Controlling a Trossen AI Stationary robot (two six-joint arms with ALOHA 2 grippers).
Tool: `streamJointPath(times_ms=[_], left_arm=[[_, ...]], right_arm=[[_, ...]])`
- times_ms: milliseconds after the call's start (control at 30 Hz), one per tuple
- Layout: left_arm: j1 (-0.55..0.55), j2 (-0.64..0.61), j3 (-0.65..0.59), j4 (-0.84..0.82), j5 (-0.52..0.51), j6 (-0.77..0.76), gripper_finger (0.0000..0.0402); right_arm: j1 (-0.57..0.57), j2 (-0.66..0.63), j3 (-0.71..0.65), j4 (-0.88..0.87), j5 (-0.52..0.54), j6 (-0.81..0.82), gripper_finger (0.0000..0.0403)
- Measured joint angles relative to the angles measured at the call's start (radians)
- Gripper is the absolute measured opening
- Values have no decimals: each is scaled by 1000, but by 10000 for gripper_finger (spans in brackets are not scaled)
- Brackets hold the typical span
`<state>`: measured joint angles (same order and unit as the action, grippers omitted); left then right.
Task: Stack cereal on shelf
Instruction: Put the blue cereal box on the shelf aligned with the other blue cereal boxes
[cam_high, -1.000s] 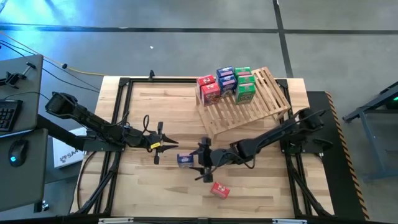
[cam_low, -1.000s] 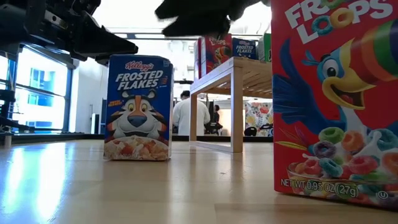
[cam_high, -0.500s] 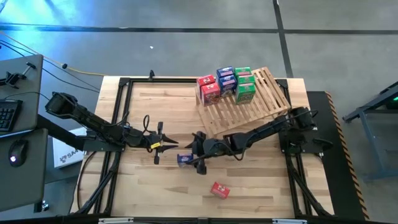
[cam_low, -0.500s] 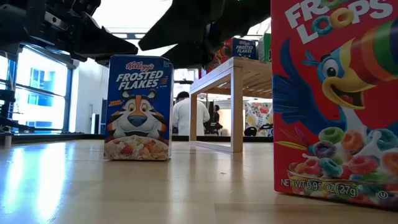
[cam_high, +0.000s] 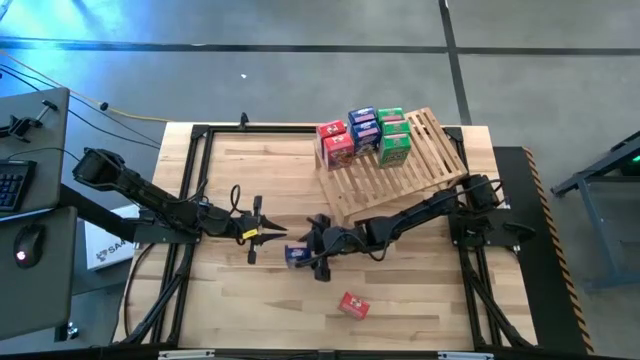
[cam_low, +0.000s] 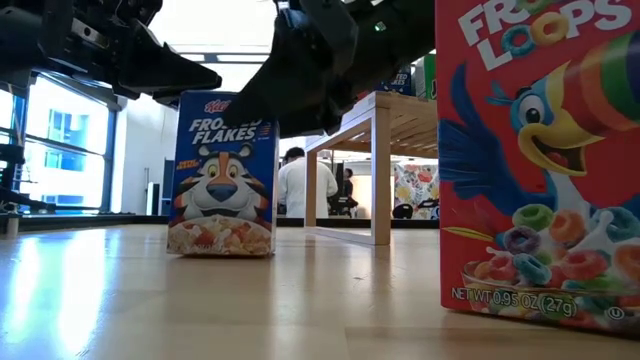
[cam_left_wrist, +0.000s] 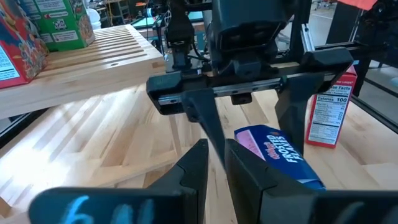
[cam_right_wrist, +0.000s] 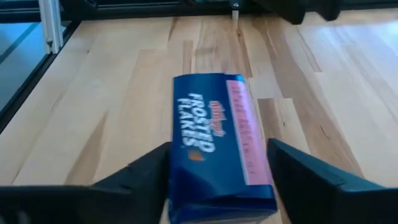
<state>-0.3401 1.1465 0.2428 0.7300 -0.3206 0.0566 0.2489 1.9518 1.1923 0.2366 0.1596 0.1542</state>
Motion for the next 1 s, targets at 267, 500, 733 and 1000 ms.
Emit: streamJointPath(times_ms=[267, 500, 733, 1000], left_arm=[[0, 0, 0, -2, 0, -3, 44], [0, 0, 0, -9, 8, -2, 44], [0, 0, 0, -15, 8, -3, 44], [0, 0, 0, -20, 8, 0, 44]], right_arm=[[0, 0, 0, -7, -18, -5, 139], [2, 0, 0, 3, -77, -33, 126], [5, -15, 0, -10, -101, -44, 124], [14, -92, 0, -72, -101, -72, 124]])
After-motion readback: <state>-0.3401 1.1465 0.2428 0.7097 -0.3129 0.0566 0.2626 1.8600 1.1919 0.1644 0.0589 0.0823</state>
